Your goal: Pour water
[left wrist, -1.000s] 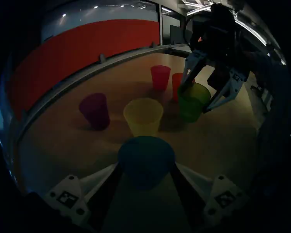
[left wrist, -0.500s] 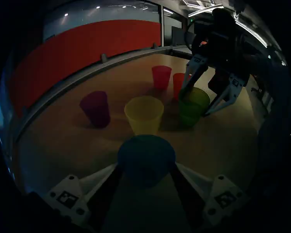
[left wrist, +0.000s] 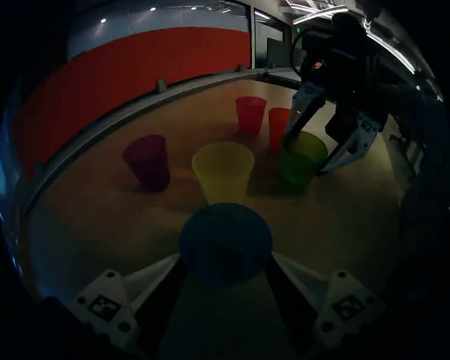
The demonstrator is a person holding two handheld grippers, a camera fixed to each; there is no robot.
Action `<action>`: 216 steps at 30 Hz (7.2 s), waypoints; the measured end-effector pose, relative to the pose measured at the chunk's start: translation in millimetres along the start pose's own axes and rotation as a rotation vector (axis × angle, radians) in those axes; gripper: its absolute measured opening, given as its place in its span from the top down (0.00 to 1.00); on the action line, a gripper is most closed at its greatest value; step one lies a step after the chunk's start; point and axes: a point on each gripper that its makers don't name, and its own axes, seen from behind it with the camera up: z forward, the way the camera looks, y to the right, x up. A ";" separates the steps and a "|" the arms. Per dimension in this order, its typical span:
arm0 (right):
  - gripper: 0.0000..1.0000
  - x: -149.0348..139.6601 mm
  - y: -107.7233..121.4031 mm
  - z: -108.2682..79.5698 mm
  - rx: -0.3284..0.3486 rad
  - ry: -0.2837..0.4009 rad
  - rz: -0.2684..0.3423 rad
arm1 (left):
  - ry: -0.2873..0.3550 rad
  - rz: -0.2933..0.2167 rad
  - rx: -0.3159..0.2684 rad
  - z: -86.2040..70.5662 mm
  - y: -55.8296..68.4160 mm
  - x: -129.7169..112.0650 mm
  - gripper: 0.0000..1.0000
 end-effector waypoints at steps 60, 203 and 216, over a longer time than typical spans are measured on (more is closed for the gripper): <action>0.01 45.1 19.6 -115.3 -0.297 0.335 0.141 | 0.290 -0.141 0.324 -111.8 -41.7 37.3 0.06; 0.01 -37.1 131.9 -250.1 -1.202 0.656 0.519 | 0.689 -0.348 0.796 -115.0 -113.2 12.9 0.06; 0.01 -31.9 132.2 -258.5 -1.206 0.673 0.479 | 0.688 -0.348 0.795 -114.6 -113.2 11.6 0.06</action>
